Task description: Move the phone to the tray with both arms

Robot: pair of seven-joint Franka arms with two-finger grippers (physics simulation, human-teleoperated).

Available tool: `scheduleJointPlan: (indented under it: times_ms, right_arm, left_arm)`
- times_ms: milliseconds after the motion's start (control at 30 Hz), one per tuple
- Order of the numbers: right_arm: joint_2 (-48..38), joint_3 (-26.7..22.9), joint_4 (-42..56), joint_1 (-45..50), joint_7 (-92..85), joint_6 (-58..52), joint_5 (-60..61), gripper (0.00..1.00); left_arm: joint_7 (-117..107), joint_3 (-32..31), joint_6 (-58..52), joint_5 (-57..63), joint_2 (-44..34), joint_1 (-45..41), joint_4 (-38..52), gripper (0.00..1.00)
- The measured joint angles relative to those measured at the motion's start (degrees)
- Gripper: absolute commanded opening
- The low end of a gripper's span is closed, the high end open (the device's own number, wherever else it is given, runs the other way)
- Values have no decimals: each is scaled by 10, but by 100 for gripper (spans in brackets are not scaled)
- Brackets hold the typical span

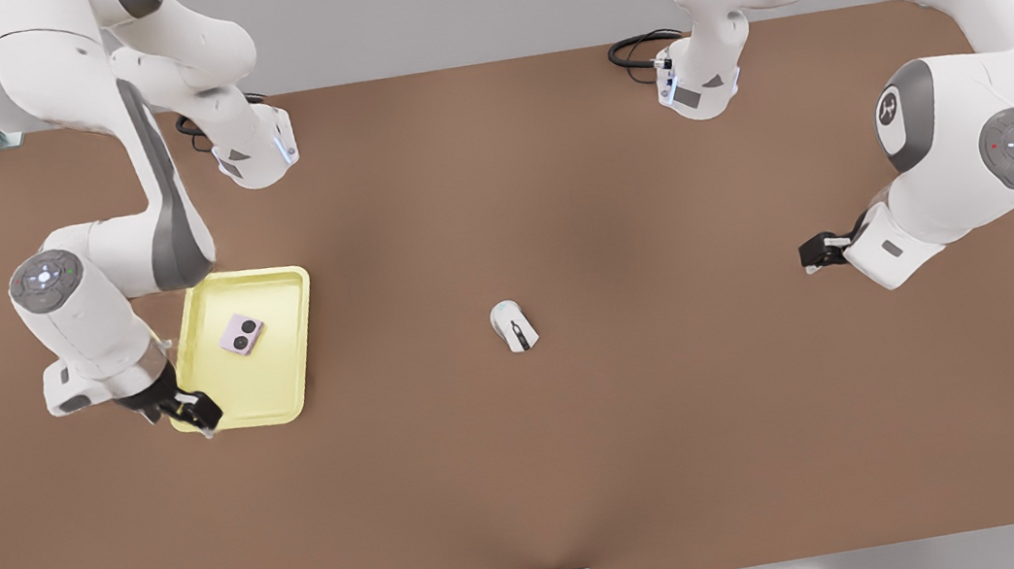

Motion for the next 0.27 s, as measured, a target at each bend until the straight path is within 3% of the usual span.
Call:
scheduleJointPlan:
  times_ms: [100,267]
  right_arm:
    - [-30,-6,82,-22,-44,-135,27,100]
    - [-26,-8,109,-29,-104,-249,46,100]
  left_arm:
    - [0,0,0,0,1,0,0,100]
    - [0,0,0,0,1,0,0,100]
